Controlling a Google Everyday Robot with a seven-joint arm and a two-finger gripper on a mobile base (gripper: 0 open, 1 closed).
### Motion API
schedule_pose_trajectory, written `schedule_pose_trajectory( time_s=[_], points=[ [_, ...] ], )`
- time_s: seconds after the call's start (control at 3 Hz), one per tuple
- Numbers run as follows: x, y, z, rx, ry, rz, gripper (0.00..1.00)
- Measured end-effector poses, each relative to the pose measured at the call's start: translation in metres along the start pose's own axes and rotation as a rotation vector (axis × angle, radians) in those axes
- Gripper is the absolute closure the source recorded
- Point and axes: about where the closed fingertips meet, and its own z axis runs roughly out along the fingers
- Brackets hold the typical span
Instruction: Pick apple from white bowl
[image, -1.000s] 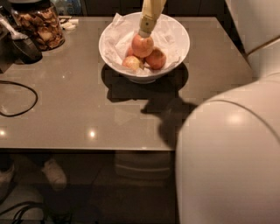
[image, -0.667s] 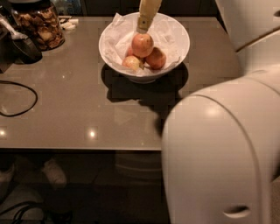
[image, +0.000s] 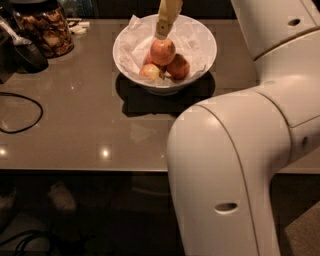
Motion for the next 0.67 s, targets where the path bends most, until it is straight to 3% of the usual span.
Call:
schedule_pose_trajectory(
  time_s=[0.67],
  points=[
    [0.013, -0.006, 0.035, -0.035, 0.032, 0.055, 0.12]
  ],
)
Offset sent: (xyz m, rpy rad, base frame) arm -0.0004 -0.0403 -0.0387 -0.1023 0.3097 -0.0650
